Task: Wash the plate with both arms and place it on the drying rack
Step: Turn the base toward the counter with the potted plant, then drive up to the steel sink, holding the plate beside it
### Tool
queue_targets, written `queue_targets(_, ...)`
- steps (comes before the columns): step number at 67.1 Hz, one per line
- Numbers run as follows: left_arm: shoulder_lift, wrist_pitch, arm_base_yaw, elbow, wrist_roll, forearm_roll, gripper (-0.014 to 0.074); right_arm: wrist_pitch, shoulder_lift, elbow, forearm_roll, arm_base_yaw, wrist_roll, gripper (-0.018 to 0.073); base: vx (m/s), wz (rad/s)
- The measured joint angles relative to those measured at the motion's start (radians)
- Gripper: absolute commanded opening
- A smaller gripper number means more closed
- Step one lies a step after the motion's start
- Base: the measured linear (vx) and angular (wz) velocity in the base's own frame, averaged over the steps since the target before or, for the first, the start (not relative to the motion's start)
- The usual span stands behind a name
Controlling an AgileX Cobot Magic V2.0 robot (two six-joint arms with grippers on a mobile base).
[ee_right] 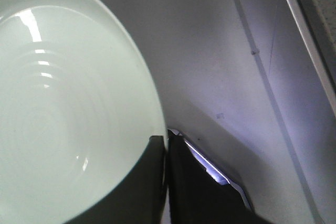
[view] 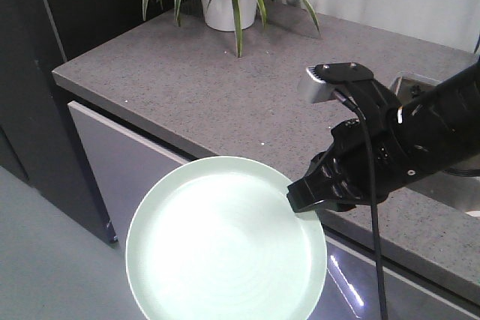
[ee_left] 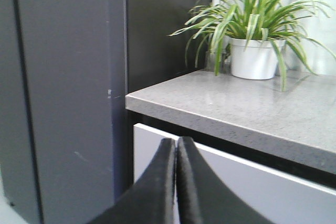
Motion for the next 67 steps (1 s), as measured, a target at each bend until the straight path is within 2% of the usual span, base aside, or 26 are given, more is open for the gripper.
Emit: queue_targets(67, 0.000, 0.000, 0.000, 0.000, 0.000, 0.000, -0.0006, 0.000, 0.000, 0.000, 0.000, 0.000, 0.000, -0.0001, 0.00, -0.24)
